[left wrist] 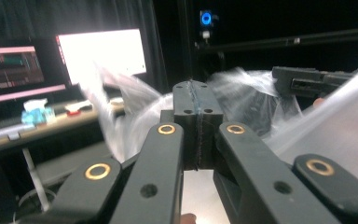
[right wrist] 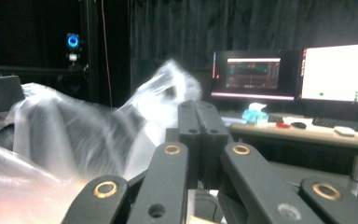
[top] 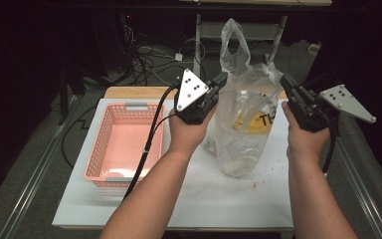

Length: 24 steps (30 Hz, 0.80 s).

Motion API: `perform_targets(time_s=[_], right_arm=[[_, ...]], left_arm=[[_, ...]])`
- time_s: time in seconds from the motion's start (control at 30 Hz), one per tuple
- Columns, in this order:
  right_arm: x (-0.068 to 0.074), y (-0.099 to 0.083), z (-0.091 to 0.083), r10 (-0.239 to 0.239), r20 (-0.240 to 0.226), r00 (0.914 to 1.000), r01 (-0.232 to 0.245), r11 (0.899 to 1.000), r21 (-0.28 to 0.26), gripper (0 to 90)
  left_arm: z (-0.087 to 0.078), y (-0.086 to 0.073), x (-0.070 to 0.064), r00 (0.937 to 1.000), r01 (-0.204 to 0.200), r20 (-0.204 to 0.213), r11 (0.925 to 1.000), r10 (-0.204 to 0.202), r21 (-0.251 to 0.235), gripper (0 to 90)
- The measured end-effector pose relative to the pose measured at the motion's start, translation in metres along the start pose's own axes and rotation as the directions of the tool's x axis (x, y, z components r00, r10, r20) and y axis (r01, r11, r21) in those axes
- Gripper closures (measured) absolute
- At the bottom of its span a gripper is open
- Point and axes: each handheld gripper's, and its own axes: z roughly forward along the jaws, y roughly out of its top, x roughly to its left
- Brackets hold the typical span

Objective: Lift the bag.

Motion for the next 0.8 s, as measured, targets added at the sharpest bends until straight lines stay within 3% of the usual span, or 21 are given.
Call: perform_targets(time_s=[0.17,0.37,0.5,0.7,0.8], right_arm=[[0.000,-0.010,-0.001,-0.004,-0.003,1.0000,0.004,1.000,0.029,90.0],[-0.001,-0.012,-0.002,-0.018,0.002,0.9998,0.018,0.999,0.041,90.0],[-0.002,-0.012,-0.002,-0.027,0.007,0.9996,0.027,0.999,0.047,90.0],[-0.002,-0.013,-0.002,-0.036,0.011,0.9993,0.035,0.998,0.056,90.0],[-0.002,-0.013,-0.001,-0.044,0.014,0.9989,0.043,0.997,0.060,90.0]], left_arm=[[-0.007,-0.016,0.004,0.9999,0.012,-0.003,0.9991,-0.011,0.040,87.5],[-0.024,-0.026,0.005,0.9987,0.048,0.012,0.9961,-0.049,0.075,68.4],[-0.045,-0.027,0.006,0.9967,0.073,0.031,0.9940,-0.075,0.082,56.2],[-0.074,-0.032,0.003,0.9957,0.080,0.039,0.9930,-0.084,0.087,45.6],[-0.088,-0.037,0.000,0.9974,0.059,0.036,0.9943,-0.063,0.089,43.3]])
